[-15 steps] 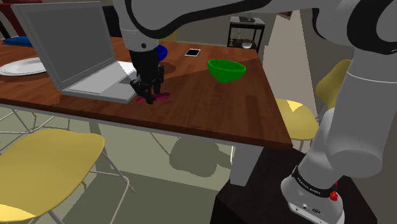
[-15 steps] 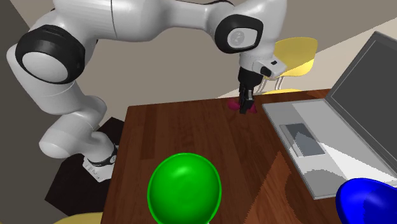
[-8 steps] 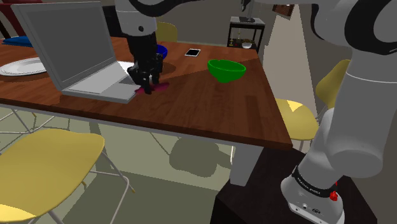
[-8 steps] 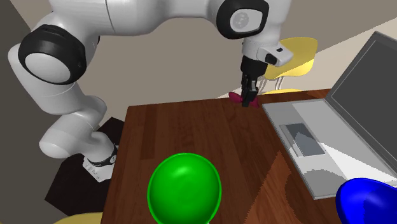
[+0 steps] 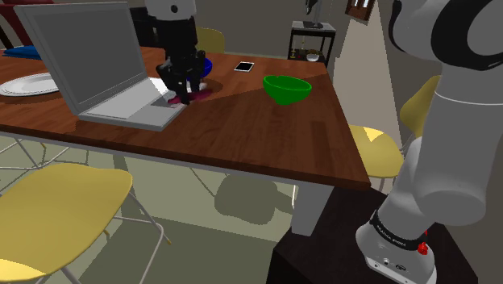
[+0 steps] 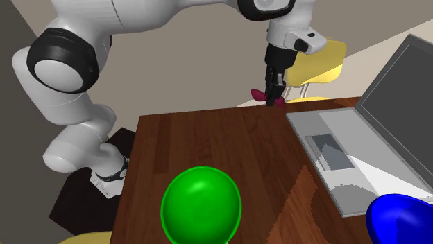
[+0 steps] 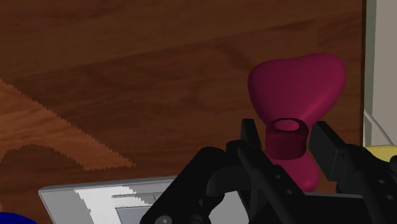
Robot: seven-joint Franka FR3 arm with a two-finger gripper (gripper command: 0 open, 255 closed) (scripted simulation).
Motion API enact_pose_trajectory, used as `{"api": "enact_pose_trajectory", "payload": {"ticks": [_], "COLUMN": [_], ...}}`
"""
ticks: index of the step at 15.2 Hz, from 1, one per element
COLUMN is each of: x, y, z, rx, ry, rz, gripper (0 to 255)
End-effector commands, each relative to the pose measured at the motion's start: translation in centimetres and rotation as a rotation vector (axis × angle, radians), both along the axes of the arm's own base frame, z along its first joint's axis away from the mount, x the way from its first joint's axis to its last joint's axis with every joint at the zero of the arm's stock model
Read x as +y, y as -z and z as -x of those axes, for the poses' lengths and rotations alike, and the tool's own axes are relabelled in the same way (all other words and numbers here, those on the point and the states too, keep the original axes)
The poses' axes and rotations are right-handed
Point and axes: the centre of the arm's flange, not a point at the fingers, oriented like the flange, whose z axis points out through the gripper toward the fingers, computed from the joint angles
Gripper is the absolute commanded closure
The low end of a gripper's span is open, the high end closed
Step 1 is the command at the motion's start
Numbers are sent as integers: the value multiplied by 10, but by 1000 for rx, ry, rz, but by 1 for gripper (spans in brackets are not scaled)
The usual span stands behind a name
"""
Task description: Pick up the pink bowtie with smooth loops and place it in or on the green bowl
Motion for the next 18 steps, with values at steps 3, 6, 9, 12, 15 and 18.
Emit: {"api": "enact_pose_trajectory", "payload": {"ticks": [3, 6, 9, 12, 15, 18], "x": [0, 0, 0, -40, -79, -118], "y": [-21, -37, -51, -52, -52, -53], "z": [-1, -1, -1, 5, 11, 17], "rx": [0, 0, 0, 0, 0, 0], "ry": [0, 0, 0, 0, 0, 0], "rz": [0, 0, 0, 0, 0, 0], "gripper": [255, 255, 255, 255, 255, 255]}}
